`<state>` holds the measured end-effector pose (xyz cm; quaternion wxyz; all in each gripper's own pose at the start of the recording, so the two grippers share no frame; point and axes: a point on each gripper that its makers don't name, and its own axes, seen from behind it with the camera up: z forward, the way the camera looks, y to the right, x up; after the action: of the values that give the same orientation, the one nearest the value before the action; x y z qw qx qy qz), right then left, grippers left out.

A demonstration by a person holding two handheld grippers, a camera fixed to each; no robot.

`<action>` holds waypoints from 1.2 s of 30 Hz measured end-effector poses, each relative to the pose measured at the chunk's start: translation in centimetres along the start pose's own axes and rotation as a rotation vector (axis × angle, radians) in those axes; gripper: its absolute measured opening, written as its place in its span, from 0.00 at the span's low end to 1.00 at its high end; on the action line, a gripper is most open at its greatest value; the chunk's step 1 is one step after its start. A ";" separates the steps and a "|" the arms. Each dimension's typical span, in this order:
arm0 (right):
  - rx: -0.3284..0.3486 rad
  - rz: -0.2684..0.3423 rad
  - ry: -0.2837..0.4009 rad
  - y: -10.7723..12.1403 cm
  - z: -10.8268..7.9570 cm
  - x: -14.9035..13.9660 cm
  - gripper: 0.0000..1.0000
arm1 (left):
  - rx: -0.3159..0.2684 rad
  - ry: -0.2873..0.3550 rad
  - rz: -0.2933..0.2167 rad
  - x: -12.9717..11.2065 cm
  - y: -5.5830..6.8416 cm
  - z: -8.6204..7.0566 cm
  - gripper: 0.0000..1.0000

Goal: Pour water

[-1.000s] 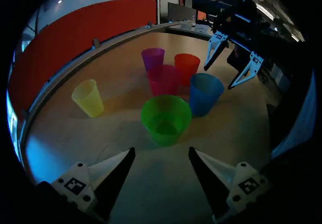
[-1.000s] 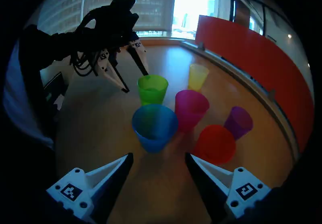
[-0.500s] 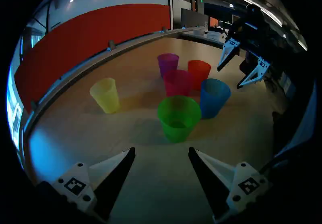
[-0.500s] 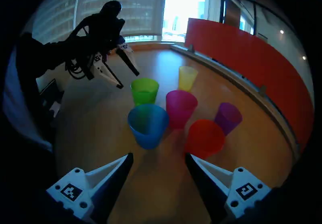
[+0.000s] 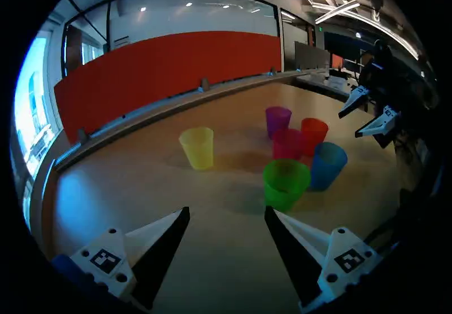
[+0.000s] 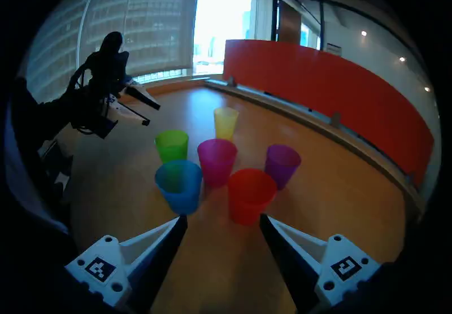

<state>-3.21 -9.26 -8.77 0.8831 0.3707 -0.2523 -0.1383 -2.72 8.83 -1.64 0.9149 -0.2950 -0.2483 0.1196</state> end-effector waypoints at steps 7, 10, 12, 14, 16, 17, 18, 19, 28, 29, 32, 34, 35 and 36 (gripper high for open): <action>-0.080 0.043 0.063 1.7 -1.3 1.5 1.00 | 0.081 0.073 -0.041 1.2 -1.4 -1.4 0.99; -0.114 0.055 0.087 2.3 -1.9 2.1 1.00 | 0.096 0.100 -0.049 1.6 -1.4 -1.8 0.99; -0.141 0.065 0.104 2.8 -2.3 2.5 1.00 | 0.109 0.119 -0.055 1.8 -1.5 -2.0 0.99; -0.169 0.078 0.123 3.4 -2.5 2.9 1.00 | 0.127 0.137 -0.061 2.0 -1.6 -2.1 0.99; -0.202 0.096 0.139 4.0 -2.8 3.1 1.00 | 0.146 0.154 -0.071 2.2 -1.9 -2.3 0.99; -0.218 0.105 0.147 4.3 -2.9 3.2 1.00 | 0.155 0.162 -0.076 2.3 -2.0 -2.4 0.99; -0.238 0.115 0.153 4.7 -2.9 3.2 1.00 | 0.168 0.171 -0.083 2.4 -2.2 -2.5 0.99; -0.258 0.125 0.157 5.1 -3.0 3.2 1.00 | 0.181 0.181 -0.088 2.5 -2.4 -2.7 0.99; -0.425 0.212 0.221 8.4 -3.5 4.2 1.00 | 0.290 0.281 -0.167 3.6 -4.2 -4.1 0.99; -0.440 0.219 0.231 8.7 -3.5 4.5 1.00 | 0.301 0.288 -0.178 3.7 -4.4 -4.2 0.99; -0.487 0.235 0.269 9.4 -3.9 5.4 1.00 | 0.333 0.322 -0.208 4.1 -5.0 -4.6 0.99; -0.516 0.243 0.293 10.0 -4.1 5.9 1.00 | 0.348 0.344 -0.224 4.3 -5.1 -4.8 0.99; -0.530 0.247 0.304 10.2 -4.2 6.1 1.00 | 0.353 0.353 -0.231 4.5 -5.2 -4.8 0.99; -0.545 0.251 0.316 10.5 -4.4 6.3 1.00 | 0.359 0.364 -0.238 4.6 -5.2 -5.0 0.99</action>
<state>5.03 -2.25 -1.64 0.9880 0.1038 -0.1099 -0.0319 4.18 3.97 -0.21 0.9896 -0.1136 -0.0877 -0.0016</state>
